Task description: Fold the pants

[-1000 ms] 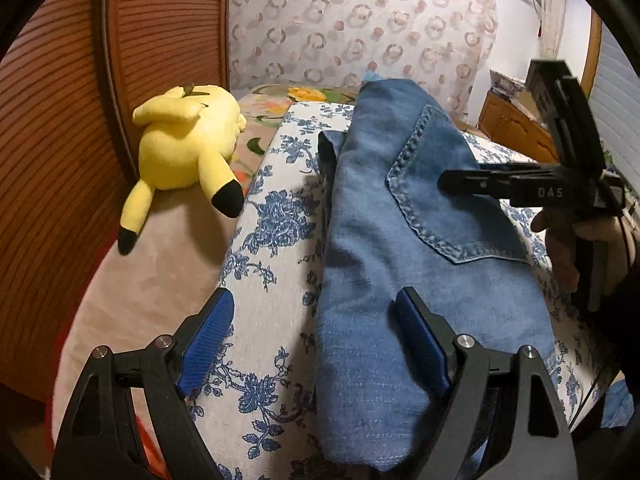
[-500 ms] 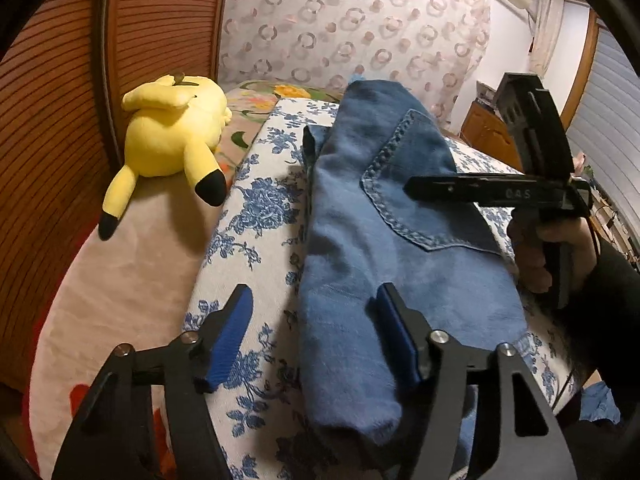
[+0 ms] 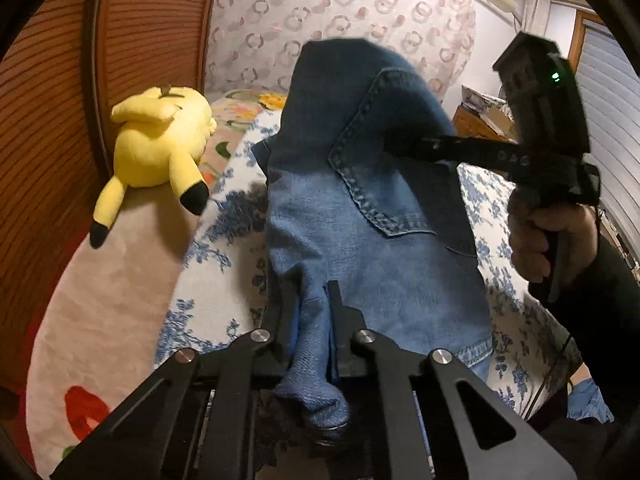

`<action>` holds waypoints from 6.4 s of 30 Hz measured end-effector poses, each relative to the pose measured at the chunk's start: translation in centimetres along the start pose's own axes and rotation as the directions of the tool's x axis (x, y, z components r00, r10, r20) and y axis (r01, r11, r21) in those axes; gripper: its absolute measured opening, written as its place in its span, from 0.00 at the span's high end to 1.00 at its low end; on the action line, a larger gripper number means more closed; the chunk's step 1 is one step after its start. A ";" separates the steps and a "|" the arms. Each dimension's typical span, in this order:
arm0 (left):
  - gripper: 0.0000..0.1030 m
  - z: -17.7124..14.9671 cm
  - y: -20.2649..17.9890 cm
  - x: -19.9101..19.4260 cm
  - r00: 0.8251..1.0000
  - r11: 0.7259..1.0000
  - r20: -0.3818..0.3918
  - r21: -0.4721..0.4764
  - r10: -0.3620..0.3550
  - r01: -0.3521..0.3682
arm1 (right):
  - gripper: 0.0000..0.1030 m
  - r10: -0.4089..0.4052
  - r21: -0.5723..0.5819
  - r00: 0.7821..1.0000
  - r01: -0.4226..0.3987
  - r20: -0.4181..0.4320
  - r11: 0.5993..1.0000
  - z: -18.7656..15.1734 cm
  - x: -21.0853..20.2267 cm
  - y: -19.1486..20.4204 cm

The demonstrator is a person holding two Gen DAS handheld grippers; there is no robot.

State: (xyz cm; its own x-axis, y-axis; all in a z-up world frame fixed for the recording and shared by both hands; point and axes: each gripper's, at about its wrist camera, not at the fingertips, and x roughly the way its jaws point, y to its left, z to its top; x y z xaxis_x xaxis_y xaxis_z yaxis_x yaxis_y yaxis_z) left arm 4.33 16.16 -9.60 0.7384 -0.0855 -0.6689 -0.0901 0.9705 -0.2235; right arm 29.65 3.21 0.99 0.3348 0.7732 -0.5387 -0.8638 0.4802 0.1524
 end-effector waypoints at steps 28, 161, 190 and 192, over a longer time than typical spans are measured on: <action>0.89 10.7 6.3 -1.9 0.978 0.997 0.196 -0.052 0.070 -0.061 | 0.80 0.066 -0.143 0.994 -0.053 0.083 0.988 11.8 2.4 0.3; 0.57 9.9 -8.9 3.3 0.997 0.983 0.070 0.185 -0.024 0.011 | 0.62 -0.368 0.137 0.928 0.359 0.051 0.923 -5.4 -12.0 0.6; 0.00 6.7 -16.4 1.3 0.994 0.967 0.095 0.253 -0.046 0.021 | 0.44 -0.505 0.254 0.859 0.470 0.091 0.845 -13.2 -23.7 2.6; 0.00 6.2 -16.5 1.3 0.994 0.970 0.087 0.239 -0.062 0.040 | 0.42 -0.518 0.266 0.851 0.482 0.085 0.835 -13.7 -24.3 2.8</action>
State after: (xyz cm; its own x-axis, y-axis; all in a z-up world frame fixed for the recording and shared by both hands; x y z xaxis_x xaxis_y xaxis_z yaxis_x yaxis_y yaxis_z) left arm 10.98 1.40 -2.38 0.7979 -0.1258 -0.5895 0.1015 0.9921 -0.0744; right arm 13.95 -19.93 3.12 0.7642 0.4444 -0.4674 -0.4599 0.8836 0.0881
